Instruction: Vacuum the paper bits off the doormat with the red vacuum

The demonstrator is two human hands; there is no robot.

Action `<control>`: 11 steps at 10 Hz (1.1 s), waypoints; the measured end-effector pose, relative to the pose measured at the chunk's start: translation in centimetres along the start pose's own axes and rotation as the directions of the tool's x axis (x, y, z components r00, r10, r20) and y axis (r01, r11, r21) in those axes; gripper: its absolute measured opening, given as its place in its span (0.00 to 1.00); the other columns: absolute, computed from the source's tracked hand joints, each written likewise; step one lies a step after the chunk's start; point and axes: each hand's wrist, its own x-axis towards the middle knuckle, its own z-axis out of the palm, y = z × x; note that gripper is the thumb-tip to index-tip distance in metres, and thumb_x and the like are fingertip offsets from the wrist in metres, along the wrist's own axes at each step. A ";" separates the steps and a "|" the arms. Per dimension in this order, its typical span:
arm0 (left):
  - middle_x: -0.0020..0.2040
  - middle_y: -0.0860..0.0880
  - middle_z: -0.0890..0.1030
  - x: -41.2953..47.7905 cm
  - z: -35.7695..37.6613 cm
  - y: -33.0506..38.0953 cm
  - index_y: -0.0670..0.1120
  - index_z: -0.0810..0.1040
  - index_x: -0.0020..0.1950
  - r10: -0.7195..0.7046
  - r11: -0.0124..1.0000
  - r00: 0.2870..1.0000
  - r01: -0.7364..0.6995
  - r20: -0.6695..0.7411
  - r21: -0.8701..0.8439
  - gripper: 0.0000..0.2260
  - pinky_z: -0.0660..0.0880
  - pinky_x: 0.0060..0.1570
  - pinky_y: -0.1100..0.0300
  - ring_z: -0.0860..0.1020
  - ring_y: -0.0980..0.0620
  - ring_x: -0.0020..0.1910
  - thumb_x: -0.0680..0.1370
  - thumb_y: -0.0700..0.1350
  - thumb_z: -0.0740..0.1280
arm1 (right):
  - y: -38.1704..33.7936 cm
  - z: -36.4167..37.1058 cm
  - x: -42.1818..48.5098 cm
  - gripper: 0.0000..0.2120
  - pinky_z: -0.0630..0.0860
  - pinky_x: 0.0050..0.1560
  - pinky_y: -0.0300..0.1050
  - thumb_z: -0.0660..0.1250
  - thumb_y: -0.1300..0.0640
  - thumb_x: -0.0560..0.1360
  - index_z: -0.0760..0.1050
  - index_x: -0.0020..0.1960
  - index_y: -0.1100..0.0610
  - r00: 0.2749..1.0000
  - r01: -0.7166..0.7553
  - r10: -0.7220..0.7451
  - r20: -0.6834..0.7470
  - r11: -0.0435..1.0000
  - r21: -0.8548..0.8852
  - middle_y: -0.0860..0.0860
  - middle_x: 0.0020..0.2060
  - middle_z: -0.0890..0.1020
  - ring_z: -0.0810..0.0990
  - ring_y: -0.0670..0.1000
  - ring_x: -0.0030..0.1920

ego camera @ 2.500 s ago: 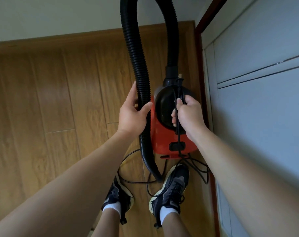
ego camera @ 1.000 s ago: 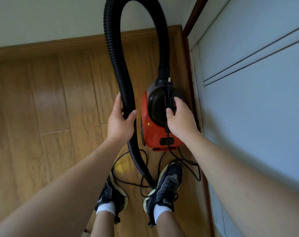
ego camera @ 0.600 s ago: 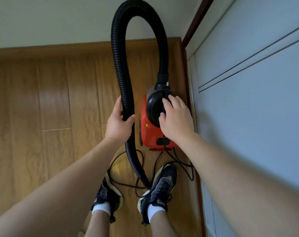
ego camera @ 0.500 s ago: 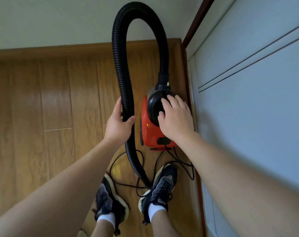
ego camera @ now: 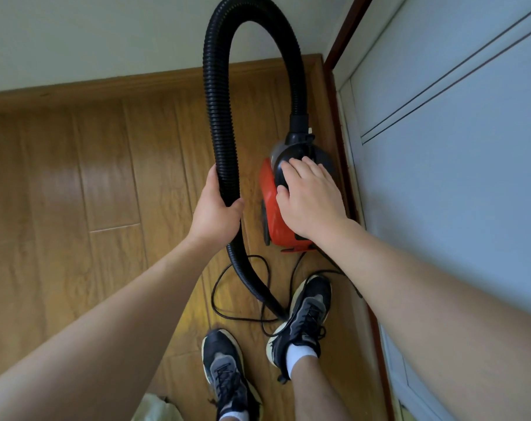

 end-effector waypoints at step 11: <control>0.80 0.45 0.63 -10.9 -8.1 -5.6 0.47 0.62 0.79 0.365 0.533 0.928 -0.274 0.075 0.800 0.23 0.52 0.79 0.43 0.56 0.44 0.81 0.85 0.51 0.52 | -6.3 -0.5 -11.4 0.25 0.57 0.79 0.55 0.54 0.49 0.83 0.64 0.78 0.57 0.993 0.008 -0.013 -0.117 0.999 -0.047 0.54 0.75 0.69 0.62 0.56 0.77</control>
